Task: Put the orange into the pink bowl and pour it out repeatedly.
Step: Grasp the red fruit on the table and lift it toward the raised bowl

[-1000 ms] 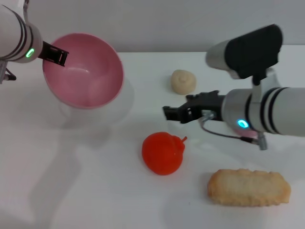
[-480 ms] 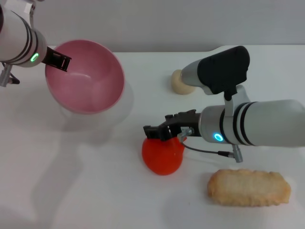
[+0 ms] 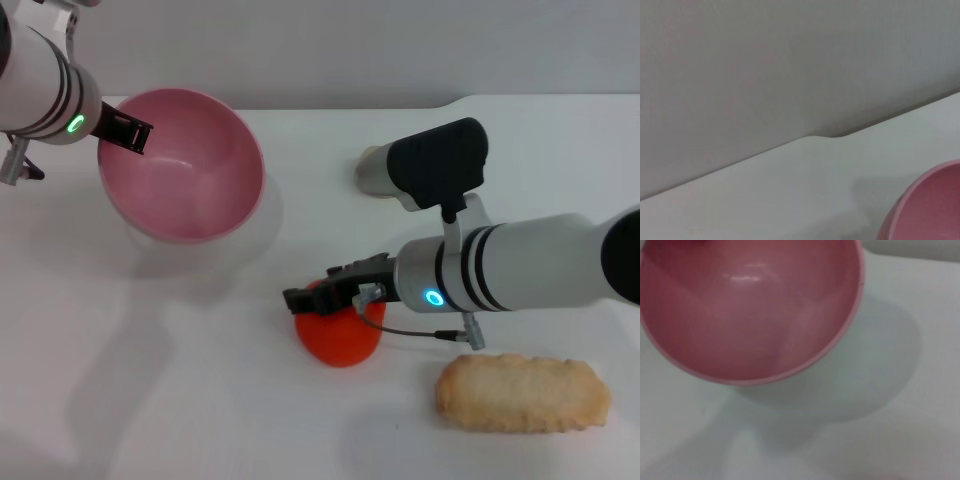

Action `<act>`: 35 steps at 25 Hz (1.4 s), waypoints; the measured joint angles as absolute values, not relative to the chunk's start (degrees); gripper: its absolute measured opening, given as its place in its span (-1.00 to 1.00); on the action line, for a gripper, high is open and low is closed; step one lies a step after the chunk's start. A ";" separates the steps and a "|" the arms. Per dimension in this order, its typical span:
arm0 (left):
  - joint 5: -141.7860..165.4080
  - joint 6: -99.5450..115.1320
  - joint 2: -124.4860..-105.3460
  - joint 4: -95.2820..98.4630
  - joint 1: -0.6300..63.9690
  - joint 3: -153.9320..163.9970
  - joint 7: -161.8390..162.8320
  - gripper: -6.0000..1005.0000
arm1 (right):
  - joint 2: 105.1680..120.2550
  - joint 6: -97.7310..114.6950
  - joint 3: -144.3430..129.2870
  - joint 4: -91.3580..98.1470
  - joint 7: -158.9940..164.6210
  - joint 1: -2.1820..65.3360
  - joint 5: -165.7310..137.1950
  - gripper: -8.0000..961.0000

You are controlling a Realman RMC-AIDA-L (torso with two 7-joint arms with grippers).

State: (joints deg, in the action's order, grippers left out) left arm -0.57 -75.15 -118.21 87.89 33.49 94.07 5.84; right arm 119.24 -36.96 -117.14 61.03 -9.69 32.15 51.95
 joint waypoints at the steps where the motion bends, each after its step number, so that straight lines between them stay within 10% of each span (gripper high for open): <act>1: -0.57 -75.15 -118.21 87.89 33.49 94.07 5.84 -0.91 | 119.26 -36.95 -117.19 59.96 -10.87 32.81 53.79 0.46; 6: -0.48 -75.74 -118.16 88.28 33.58 94.08 5.77 -0.91 | 119.15 -37.58 -116.87 59.03 -14.14 33.21 57.17 0.46; 22: -0.83 -75.27 -118.03 86.26 34.45 93.71 4.98 -0.91 | 118.72 -46.50 -111.04 79.94 -15.93 23.54 49.94 -0.62; 35: -3.92 -74.77 -118.29 84.72 34.93 94.42 3.52 -0.91 | 119.05 -57.76 -104.22 105.98 -15.51 15.79 43.48 -0.79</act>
State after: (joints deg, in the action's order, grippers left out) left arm -3.92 -74.77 -118.29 84.72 34.93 94.42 3.52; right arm 119.05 -57.76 -104.22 105.98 -15.51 15.79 43.47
